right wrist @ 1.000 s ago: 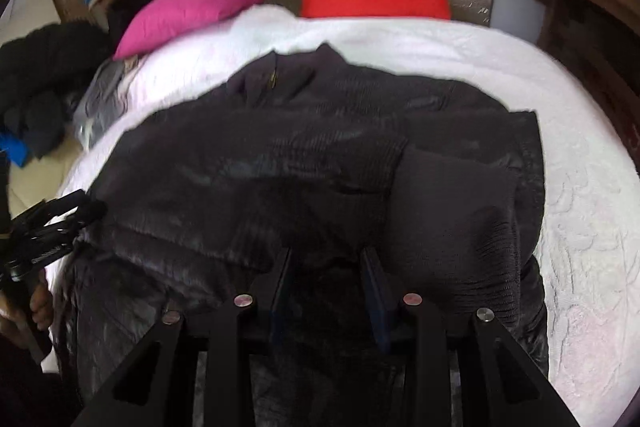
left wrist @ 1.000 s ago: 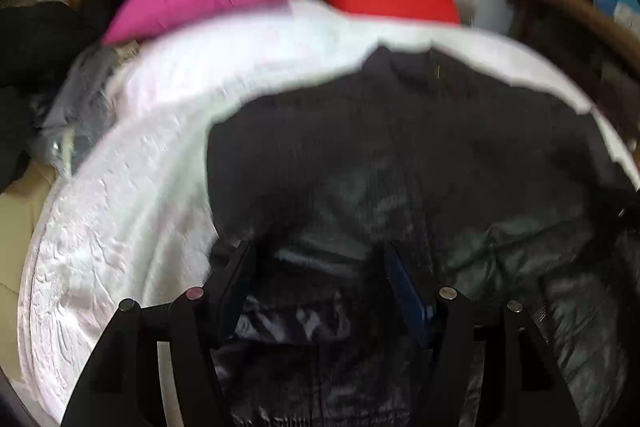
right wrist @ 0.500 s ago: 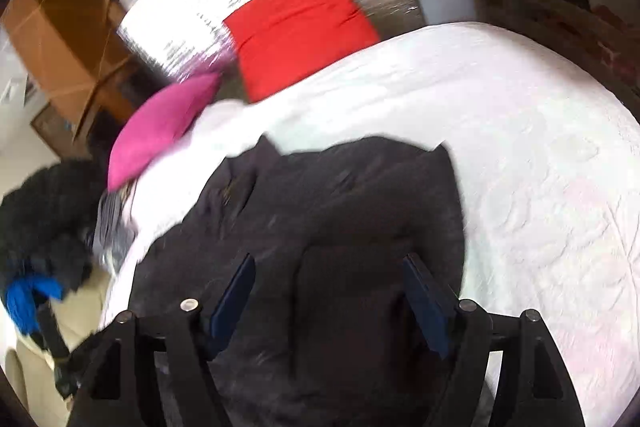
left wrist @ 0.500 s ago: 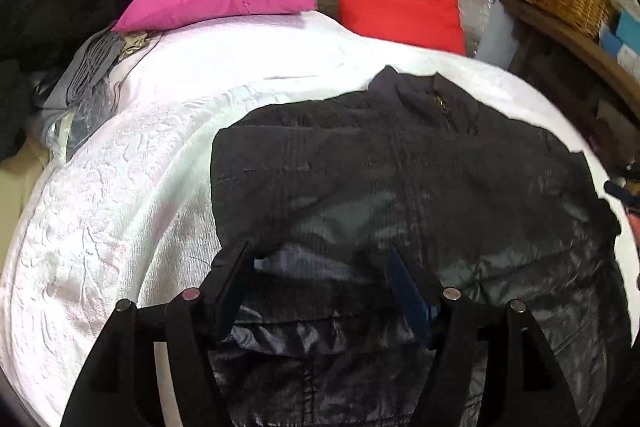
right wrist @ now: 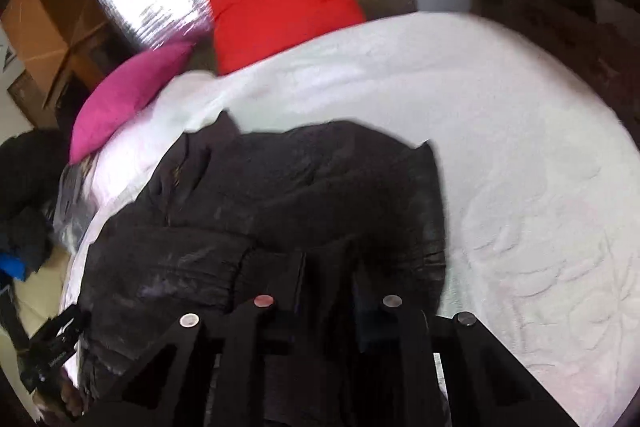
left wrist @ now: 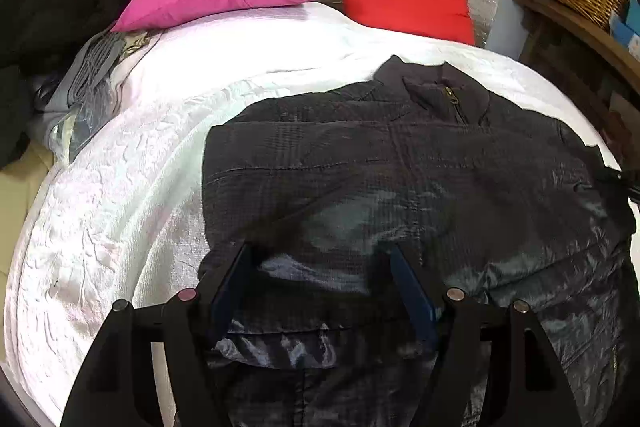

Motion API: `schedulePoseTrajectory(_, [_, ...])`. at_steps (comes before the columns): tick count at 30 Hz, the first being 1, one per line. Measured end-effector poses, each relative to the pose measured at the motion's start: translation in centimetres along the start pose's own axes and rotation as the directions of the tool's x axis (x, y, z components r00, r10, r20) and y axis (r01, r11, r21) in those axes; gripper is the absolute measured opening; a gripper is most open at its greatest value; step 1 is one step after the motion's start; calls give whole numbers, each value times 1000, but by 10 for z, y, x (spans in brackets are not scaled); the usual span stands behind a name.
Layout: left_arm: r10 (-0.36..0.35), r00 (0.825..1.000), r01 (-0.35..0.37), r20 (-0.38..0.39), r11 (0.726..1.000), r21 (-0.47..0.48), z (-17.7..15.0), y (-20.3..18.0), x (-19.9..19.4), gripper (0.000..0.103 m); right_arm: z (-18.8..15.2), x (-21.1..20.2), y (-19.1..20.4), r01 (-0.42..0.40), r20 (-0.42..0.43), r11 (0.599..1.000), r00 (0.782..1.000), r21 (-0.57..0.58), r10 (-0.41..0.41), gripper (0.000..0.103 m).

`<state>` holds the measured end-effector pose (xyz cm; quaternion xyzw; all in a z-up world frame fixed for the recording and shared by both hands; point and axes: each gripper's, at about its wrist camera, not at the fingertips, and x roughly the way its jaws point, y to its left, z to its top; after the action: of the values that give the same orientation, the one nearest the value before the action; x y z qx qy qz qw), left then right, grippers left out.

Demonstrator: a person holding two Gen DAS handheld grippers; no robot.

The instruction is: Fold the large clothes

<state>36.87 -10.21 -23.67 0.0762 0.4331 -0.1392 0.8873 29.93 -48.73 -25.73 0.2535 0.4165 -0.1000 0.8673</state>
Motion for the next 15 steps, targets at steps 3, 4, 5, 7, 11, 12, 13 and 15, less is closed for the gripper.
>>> schedulePoseTrajectory(3, [13,1000,-13,1,1000,-29,0,8,-2,73,0,-1,-17,-32,-25,997,999,76,34,22])
schedulePoseTrajectory(4, [11,1000,-11,2,999,-41,0,11,-4,73,1,-3,-25,-72,-41,989,996,128,78,22])
schedulePoseTrajectory(5, [5,1000,-4,10,998,-70,2,18,-7,73,2,-6,-29,-104,-41,982,993,156,112,22])
schedulePoseTrajectory(7, [-7,999,11,31,991,-131,4,33,-13,76,3,-21,-38,-136,2,974,990,183,138,27])
schedulePoseTrajectory(11, [-18,998,33,60,963,-266,6,66,-19,87,0,-40,-56,-160,82,959,986,233,145,91])
schedulePoseTrajectory(12, [-16,998,31,55,957,-289,6,72,-19,87,-2,-44,-60,-156,114,957,985,244,131,91])
schedulePoseTrajectory(13, [-16,999,30,44,948,-316,5,80,-17,87,-3,-44,-61,-148,116,959,986,243,123,91])
schedulePoseTrajectory(15, [-36,999,37,9,935,-352,3,92,-10,87,-3,-37,-63,-157,91,958,986,242,139,91])
